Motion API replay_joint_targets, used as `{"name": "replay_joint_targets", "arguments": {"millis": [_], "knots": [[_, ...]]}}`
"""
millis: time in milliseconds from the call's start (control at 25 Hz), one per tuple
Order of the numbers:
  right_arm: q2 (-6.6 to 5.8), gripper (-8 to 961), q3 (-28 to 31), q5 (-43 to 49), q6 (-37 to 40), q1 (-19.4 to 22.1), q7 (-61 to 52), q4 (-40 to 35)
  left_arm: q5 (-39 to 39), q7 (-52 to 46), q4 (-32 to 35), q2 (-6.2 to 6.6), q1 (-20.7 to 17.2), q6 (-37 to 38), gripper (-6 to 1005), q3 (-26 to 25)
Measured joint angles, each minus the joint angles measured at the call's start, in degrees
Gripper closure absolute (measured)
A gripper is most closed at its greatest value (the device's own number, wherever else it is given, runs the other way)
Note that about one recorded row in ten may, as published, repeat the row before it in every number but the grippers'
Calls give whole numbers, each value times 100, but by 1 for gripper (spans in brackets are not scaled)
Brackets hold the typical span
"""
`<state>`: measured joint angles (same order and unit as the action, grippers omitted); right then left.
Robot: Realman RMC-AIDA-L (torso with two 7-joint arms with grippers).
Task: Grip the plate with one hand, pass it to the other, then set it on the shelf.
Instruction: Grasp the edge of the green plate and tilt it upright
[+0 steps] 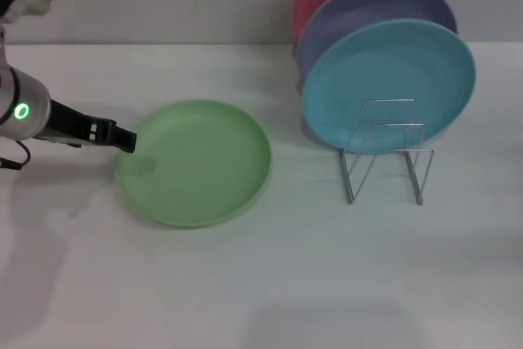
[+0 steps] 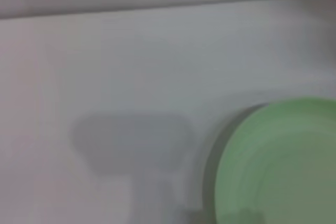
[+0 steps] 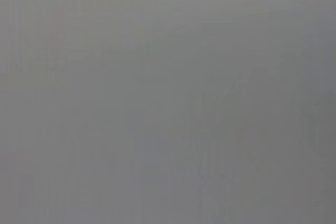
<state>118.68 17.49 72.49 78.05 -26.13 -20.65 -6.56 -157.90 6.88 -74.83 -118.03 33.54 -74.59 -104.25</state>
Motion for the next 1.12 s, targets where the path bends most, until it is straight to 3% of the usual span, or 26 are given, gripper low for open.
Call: {"name": "replay_joint_targets", "arguments": {"millis": [400,1120], "knots": [[-8,194,0,2,0,12,18,-66,-136,-118,859,0,471,53,209,-8],[2,194,0,37,102,15,-4,-143,-242,-526,1527,0,764,287,214,-27]]}}
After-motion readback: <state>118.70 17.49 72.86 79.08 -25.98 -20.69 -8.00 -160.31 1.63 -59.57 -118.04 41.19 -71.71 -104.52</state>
